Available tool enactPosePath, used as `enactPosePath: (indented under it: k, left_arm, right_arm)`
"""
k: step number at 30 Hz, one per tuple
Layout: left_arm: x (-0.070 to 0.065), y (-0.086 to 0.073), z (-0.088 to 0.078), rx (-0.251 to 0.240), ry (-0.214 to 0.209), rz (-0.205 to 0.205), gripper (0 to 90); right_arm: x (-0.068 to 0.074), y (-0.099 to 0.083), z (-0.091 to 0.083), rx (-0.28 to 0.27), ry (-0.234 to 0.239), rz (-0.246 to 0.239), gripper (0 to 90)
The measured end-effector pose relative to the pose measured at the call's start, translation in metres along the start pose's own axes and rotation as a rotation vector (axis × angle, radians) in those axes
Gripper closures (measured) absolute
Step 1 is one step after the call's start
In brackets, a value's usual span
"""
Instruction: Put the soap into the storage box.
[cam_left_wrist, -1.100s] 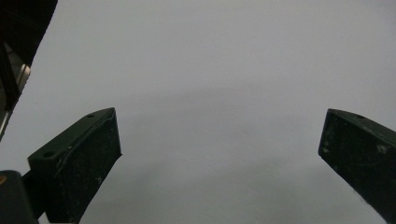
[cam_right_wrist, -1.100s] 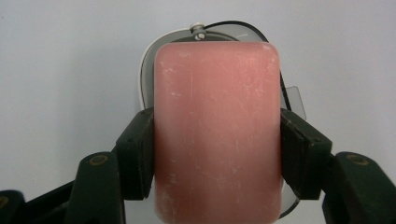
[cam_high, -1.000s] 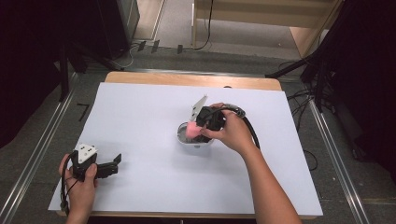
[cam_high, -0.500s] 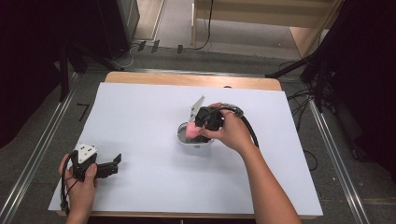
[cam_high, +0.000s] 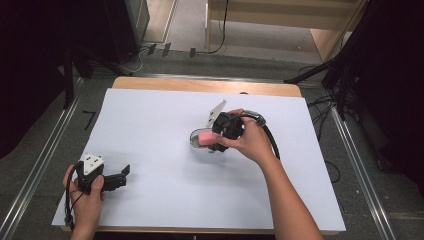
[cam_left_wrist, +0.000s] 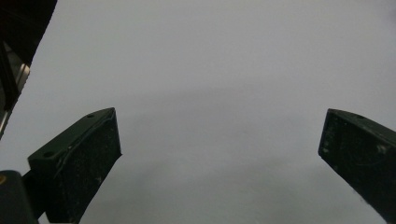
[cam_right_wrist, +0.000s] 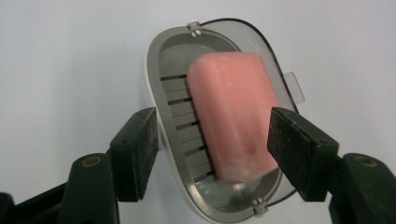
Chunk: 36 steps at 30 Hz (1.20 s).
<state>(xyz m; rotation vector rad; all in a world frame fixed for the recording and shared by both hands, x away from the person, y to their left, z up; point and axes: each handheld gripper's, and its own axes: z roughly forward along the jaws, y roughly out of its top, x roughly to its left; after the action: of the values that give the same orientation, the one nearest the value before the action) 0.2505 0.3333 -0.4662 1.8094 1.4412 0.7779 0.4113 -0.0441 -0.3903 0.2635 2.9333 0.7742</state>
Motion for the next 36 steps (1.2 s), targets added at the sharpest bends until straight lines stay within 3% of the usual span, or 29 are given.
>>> enactPosePath:
  k: [3, 7, 19, 27, 36]
  left_arm:
    - [0.000, 0.000, 0.000, 0.000, -0.001, 0.002, 0.0]
    - [0.000, 0.000, 0.000, 0.000, -0.001, 0.001, 0.0]
    - [0.000, 0.000, 0.000, 0.004, 0.003, 0.006, 0.0]
    - [0.000, 0.000, 0.000, 0.003, 0.003, 0.007, 0.0]
    - [-0.001, 0.000, 0.000, 0.002, 0.002, 0.008, 0.0]
  right_arm:
    - [0.000, -0.007, -0.001, -0.014, 0.010, 0.050, 34.4]
    - [0.002, -0.017, -0.003, -0.029, 0.002, 0.070, 33.6]
    - [0.007, -0.046, -0.021, -0.086, -0.052, 0.181, 23.5]
    - [0.013, -0.067, -0.020, -0.059, -0.093, 0.243, 17.1]
    - [0.018, -0.083, -0.019, -0.067, -0.138, 0.301, 11.3]
